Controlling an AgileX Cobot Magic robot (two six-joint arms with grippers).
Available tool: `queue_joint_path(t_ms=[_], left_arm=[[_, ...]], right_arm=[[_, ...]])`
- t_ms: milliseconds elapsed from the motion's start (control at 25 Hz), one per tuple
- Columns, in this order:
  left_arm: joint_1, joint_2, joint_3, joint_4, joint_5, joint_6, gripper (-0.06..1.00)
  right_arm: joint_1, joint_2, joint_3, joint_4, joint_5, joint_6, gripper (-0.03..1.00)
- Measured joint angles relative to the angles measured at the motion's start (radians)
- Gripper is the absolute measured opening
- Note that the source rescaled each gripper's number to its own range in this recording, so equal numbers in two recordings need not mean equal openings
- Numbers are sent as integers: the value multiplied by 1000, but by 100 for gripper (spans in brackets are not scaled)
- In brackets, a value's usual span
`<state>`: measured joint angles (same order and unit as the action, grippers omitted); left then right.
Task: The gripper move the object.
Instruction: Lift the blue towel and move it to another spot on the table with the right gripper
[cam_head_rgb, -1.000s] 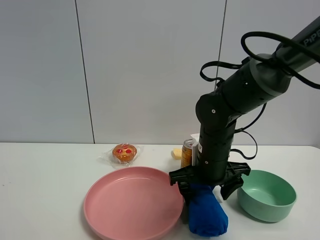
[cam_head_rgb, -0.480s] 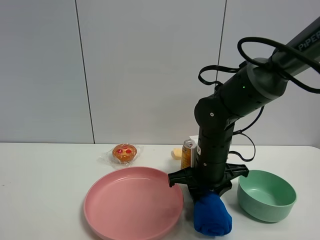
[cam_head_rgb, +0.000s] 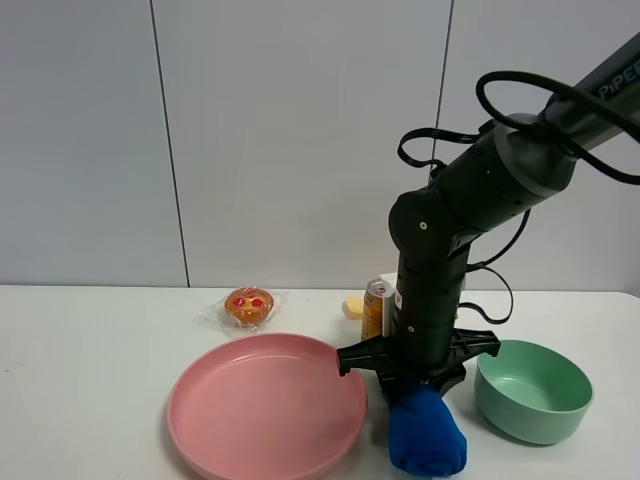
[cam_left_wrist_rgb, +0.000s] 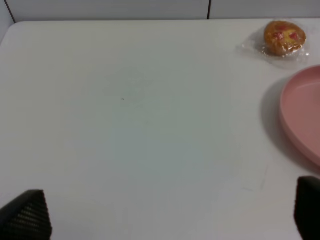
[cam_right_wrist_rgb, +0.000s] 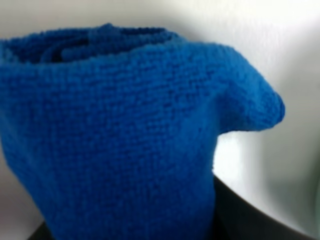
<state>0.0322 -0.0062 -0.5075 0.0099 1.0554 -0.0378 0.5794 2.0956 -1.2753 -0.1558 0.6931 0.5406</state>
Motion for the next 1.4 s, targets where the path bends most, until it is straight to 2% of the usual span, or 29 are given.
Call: queue_joint_path(t_ms=[480,880,1160,1400], left_arm=[[0,0,0,0,0,0,100],[0,0,0,0,0,0,100],[0,0,0,0,0,0,100],[0,0,0,0,0,0,100]], right_arm=[[0,-88,1,29,89,-20,1],[22,-232,2,78,121,-85,1],[129,-389,-14,101,150,-140,1],[254,-381,-274,90,231,-153,0]])
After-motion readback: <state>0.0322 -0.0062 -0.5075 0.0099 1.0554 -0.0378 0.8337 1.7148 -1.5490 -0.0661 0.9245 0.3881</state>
